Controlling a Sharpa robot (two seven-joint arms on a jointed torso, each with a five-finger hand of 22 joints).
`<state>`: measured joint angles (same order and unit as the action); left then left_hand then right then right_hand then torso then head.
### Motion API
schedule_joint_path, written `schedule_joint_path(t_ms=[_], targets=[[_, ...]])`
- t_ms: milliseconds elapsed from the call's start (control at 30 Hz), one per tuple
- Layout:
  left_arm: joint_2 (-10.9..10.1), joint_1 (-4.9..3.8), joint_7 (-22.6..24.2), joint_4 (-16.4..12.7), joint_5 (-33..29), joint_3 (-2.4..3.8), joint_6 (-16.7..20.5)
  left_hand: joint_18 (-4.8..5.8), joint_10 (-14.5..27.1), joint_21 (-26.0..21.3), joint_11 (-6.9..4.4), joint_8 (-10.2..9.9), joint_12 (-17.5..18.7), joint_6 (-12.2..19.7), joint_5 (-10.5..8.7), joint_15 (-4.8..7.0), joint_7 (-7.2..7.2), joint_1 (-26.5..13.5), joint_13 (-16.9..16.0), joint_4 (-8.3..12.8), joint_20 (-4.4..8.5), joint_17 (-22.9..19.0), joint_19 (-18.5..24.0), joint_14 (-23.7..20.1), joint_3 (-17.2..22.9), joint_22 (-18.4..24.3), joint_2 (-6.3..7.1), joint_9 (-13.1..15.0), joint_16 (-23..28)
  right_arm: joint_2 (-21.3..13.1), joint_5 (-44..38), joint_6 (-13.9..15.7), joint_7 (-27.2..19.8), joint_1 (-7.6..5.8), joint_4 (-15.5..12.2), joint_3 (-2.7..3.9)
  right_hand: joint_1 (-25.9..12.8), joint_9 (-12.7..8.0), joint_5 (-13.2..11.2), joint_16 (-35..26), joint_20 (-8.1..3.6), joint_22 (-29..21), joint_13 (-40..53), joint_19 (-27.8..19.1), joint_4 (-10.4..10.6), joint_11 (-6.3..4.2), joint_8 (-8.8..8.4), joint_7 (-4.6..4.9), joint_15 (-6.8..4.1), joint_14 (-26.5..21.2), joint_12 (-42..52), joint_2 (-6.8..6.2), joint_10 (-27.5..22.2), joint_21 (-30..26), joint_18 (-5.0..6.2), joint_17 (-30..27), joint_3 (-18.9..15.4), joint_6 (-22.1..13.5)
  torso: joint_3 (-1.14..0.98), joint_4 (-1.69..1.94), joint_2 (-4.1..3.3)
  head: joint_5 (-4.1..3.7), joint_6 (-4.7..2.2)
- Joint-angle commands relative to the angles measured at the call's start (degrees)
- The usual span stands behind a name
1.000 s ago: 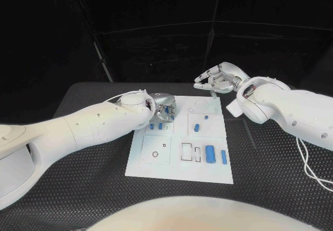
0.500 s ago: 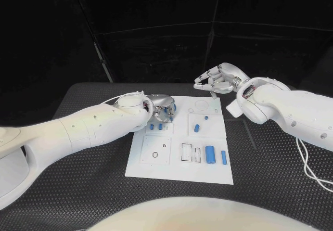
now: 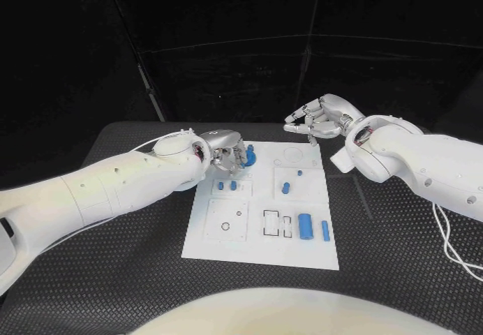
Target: Assemble the parts on the task board
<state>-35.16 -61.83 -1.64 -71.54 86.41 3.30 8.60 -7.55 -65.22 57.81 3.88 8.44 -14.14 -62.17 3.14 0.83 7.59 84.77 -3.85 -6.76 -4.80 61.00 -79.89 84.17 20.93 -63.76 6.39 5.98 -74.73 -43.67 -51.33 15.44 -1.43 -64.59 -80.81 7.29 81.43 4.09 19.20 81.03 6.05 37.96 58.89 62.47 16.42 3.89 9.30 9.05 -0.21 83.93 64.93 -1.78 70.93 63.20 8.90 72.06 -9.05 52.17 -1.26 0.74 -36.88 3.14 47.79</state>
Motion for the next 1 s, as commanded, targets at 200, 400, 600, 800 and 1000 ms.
schedule_joint_path(t_ms=[200,400,600,800,1000], targets=[[-2.99,0.32,-0.69,-1.12,-2.72,0.30,-0.33,0.87,-0.93,0.49,0.01,-0.48,0.86,-0.58,-0.16,0.13,0.11,-1.08,-0.03,-0.13,0.00,-0.29,-0.51,0.97,0.55,-0.31,0.43,-0.15,-0.24,-0.16,-0.07,-0.33,-0.47,-0.06,-0.06,0.03,0.15,-0.06,0.29,-0.33,-0.31,-0.04,0.06,0.08,-0.15,-0.13,0.30,-0.29,-0.35,2.45,0.21,0.64,0.29,-0.33,0.40,0.06,-0.20,-0.10,-0.01,-0.12,-0.07,0.24,-0.13],[-3.80,0.71,-1.12,-1.11,-2.93,0.33,-1.08,0.88,-0.98,0.55,0.01,-0.54,0.96,-0.60,-0.16,0.13,0.10,-1.18,-0.03,-0.14,0.00,-0.32,-0.53,0.97,0.56,-0.38,0.57,-0.18,-0.25,-0.18,-0.07,-0.37,-0.45,-0.03,-0.05,0.03,0.15,-0.06,0.29,-0.33,-0.31,-0.04,0.06,0.08,-0.15,-0.13,0.30,-0.29,-0.35,2.45,0.21,0.64,0.29,-0.33,0.40,0.06,-0.20,-0.10,0.01,-0.11,-0.09,0.28,-0.11],[-3.71,0.93,-1.31,-0.87,-2.98,0.34,-1.59,0.88,-1.01,0.55,0.01,-0.57,1.01,-0.61,-0.16,0.13,0.09,-1.22,-0.03,-0.13,0.00,-0.38,-0.52,0.96,0.56,-0.39,0.63,-0.19,-0.23,-0.15,-0.07,-0.39,-0.44,0.02,-0.05,0.03,0.15,-0.06,0.29,-0.33,-0.31,-0.04,0.06,0.08,-0.15,-0.13,0.30,-0.29,-0.35,2.45,0.21,0.64,0.29,-0.33,0.40,0.06,-0.20,-0.10,-0.03,-0.20,-0.09,0.44,-0.07],[-3.24,1.04,-1.37,-0.47,-2.99,0.35,-1.94,0.88,-1.03,0.58,0.00,-0.59,1.03,-0.62,-0.16,0.13,0.09,-1.23,-0.03,-0.13,-0.01,-0.38,-0.53,0.95,0.58,-0.42,0.65,-0.20,-0.24,-0.13,-0.07,-0.38,-0.44,0.03,-0.04,0.03,0.23,-0.05,0.31,-0.37,-0.32,-0.03,0.03,0.11,-0.19,-0.14,0.35,-0.30,-0.36,2.44,0.21,0.74,0.28,-0.33,0.40,0.00,-0.23,-0.07,-0.04,-0.18,-0.11,0.37,0.03],[-2.73,1.10,-1.40,0.17,-3.00,0.35,-2.13,0.90,-1.07,0.66,-0.01,-0.60,1.06,-0.64,-0.16,0.13,0.08,-1.23,-0.04,-0.11,-0.01,-0.44,-0.55,0.94,0.61,-0.50,0.66,-0.21,-0.22,-0.10,-0.07,-0.36,-0.41,0.04,-0.06,0.03,0.23,-0.05,0.31,-0.37,-0.32,-0.03,0.03,0.11,-0.19,-0.14,0.35,-0.30,-0.36,2.44,0.21,0.74,0.28,-0.33,0.40,0.00,-0.23,-0.07,-0.03,-0.16,-0.09,0.33,0.10]])
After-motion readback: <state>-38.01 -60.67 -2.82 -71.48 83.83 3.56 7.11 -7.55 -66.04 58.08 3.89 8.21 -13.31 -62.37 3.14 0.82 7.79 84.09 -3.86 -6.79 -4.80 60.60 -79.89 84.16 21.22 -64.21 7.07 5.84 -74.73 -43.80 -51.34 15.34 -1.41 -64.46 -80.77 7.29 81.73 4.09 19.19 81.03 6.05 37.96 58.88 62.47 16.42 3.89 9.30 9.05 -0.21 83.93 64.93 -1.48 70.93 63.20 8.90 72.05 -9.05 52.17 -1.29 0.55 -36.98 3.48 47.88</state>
